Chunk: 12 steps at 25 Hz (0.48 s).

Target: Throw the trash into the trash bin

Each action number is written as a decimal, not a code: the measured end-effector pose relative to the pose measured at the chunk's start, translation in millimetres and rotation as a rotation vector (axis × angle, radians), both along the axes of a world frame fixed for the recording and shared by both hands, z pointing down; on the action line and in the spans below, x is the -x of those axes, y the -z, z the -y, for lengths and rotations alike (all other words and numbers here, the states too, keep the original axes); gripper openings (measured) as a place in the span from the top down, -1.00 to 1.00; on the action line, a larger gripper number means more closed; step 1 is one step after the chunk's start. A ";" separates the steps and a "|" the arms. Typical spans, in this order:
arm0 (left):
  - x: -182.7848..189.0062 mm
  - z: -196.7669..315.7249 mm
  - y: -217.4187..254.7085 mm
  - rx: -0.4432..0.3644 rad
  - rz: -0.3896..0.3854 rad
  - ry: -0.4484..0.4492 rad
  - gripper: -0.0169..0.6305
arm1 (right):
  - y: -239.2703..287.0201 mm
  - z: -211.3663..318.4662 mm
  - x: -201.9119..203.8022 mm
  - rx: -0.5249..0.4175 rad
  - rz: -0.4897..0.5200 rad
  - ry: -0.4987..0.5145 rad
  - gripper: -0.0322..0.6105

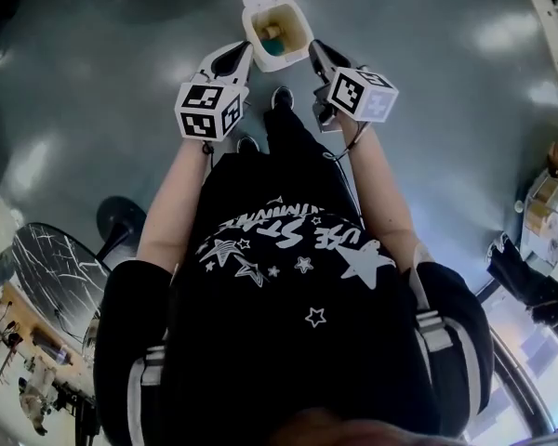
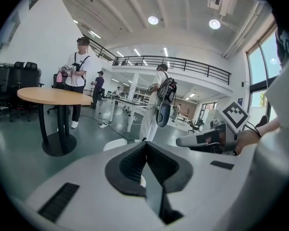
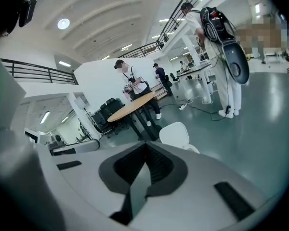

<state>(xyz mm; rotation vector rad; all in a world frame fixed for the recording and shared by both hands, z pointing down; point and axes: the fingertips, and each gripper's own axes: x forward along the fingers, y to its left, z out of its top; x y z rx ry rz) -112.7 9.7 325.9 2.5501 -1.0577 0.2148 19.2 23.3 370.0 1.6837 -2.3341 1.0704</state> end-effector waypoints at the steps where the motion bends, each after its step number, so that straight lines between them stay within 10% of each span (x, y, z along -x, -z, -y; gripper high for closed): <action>1: 2.4 -2.5 2.7 -0.004 -0.006 0.001 0.91 | 3.2 -2.9 3.1 -0.005 -0.008 0.000 0.88; 12: 0.2 -32.7 17.7 -0.024 -0.026 -0.026 0.91 | 14.0 -22.6 14.8 -0.047 -0.037 0.019 0.88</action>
